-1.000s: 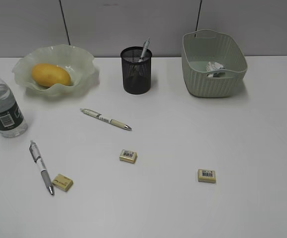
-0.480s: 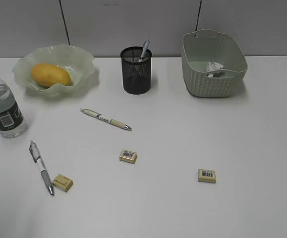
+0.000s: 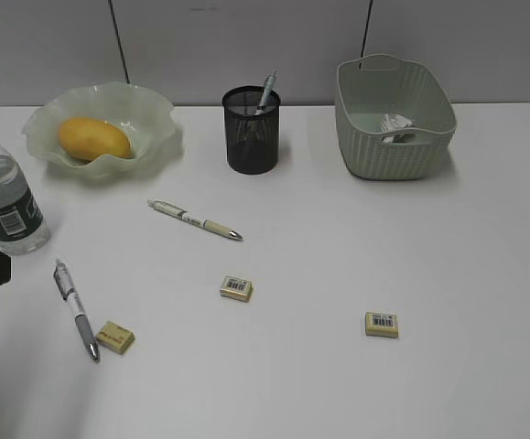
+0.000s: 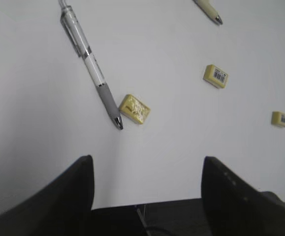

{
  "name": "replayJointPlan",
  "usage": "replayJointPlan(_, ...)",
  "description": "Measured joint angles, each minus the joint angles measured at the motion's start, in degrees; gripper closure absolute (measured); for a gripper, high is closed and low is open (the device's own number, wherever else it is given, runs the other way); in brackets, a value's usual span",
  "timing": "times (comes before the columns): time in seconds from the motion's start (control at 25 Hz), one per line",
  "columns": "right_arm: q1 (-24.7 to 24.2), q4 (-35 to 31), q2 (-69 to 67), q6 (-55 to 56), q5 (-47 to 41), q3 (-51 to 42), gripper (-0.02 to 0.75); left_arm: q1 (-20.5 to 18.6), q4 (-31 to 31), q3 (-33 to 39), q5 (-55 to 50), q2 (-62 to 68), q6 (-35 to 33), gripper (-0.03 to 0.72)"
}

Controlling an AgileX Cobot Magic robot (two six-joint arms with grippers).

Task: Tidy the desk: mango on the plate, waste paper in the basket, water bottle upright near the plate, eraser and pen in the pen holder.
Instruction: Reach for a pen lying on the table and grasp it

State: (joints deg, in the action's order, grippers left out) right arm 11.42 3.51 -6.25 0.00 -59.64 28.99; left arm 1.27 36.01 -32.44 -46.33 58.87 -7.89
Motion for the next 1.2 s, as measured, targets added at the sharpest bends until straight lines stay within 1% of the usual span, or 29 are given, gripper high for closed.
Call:
replayJointPlan(0.12, -1.2, -0.3, 1.7, 0.0, 0.0, 0.0, 0.187, 0.0, 0.5, -1.2, 1.9, 4.0, 1.6, 0.170)
replayJointPlan(0.32, -1.3, -0.3, 2.2, 0.0, 0.0, 0.0, 0.187, 0.3, 0.7, -3.3, 3.9, 9.9, 5.8, 0.183)
replayJointPlan(0.44, -1.3, -0.3, 2.3, 0.0, 0.0, 0.0, 0.187, 3.1, 0.7, -5.2, 5.9, 13.2, 7.9, 0.198)
replayJointPlan(0.56, -1.3, -0.3, 3.2, 0.0, 0.0, -0.1, 0.187, 7.1, 0.0, -6.8, 9.1, 16.9, 13.2, 0.202)
replayJointPlan(0.64, -1.3, -0.3, 4.2, 0.0, 0.0, -0.1, 0.187, 8.8, -2.6, -8.1, 10.3, 19.9, 18.5, 0.203)
replayJointPlan(0.8, -1.3, -0.4, 6.5, 0.0, 0.0, -0.1, 0.188, 11.2, -12.8, -12.2, 8.7, 26.9, 29.8, 0.203)
replayJointPlan(0.88, -1.3, -0.4, 6.7, 0.3, 0.0, -0.1, 0.188, 12.5, -16.9, -14.0, 7.8, 29.7, 35.1, 0.203)
replayJointPlan(1.0, -1.3, -0.5, 6.8, 0.3, 0.0, -0.1, 0.188, 14.0, -20.6, -15.8, 7.8, 32.6, 41.3, 0.203)
replayJointPlan(1.2, -1.3, -0.6, 6.8, 0.3, 0.0, -0.1, 0.188, 16.3, -25.9, -16.2, 9.4, 36.3, 49.6, 0.216)
